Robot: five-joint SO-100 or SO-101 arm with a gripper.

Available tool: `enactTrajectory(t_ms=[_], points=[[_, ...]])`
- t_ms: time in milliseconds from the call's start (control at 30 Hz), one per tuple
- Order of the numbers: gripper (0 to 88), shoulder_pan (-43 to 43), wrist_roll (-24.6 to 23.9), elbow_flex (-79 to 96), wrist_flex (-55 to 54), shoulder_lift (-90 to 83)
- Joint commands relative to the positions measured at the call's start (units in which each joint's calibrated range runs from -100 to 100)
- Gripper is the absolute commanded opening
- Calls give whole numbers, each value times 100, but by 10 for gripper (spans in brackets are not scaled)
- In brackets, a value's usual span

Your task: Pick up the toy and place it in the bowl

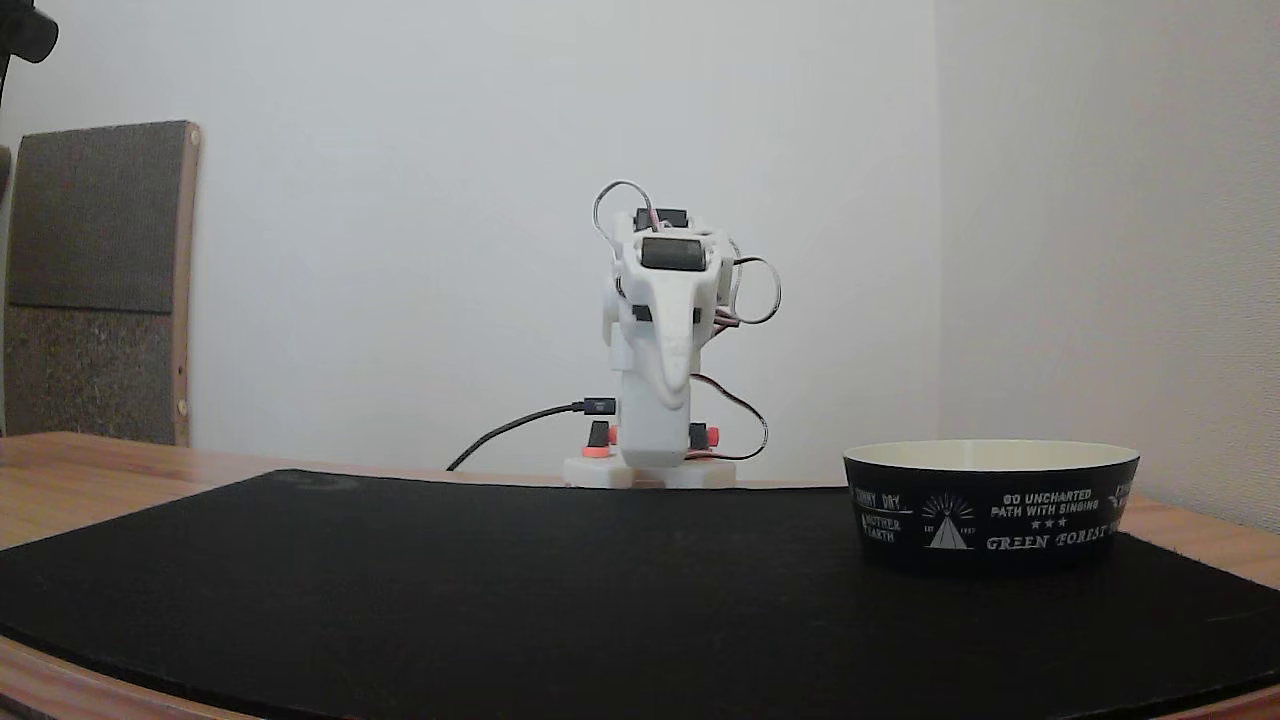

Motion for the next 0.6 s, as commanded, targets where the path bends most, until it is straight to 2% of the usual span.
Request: enactTrajectory(t_ms=[0,567], points=[[23,15,34,78,247,-8],[23,23,18,78,484,-41]])
